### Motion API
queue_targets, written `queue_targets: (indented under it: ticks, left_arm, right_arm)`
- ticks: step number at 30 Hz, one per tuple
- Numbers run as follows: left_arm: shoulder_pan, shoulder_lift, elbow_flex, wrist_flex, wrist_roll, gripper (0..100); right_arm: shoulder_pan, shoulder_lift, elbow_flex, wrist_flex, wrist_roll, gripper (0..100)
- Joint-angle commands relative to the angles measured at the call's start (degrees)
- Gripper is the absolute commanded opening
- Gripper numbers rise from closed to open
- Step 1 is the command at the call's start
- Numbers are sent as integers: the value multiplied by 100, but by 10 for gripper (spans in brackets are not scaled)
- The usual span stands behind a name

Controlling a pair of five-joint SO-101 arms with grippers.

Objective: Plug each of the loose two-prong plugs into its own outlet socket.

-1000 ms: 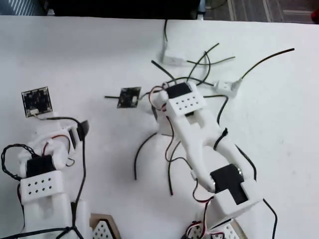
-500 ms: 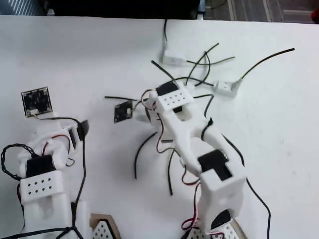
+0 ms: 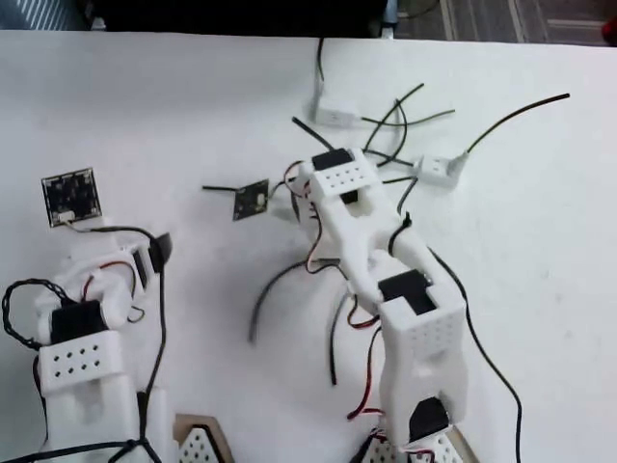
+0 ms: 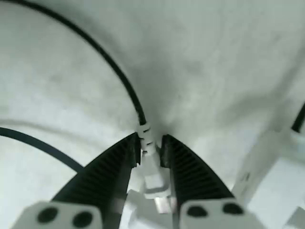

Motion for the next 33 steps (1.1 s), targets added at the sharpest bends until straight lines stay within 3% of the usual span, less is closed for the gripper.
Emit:
queue_targets:
  ticks: [1,11,18,25,28,33]
  left_arm:
    - [-22,-136,-18,-105,9,317]
    - [-22,-127,-18,-105,9,317]
    - [-22,-127,-18,-105,9,317]
    - [-22,-127,-18,-105,9,317]
    - [-22,-127,-18,-105,9,317]
    - [-13,-127,-18,-105,9,317]
  right_arm:
    - [57,-145,-158,145,-18,16]
    - [-611,-1218,-158,286,-2760,17]
    - [-1077,-1033,-26,-488,-4492,17]
    - [-1367,-207,-26,-505,-4686,50]
    - [-1393,22,-97,-198,-4686,118]
    - [-1376,75,-747,673,-4677,132]
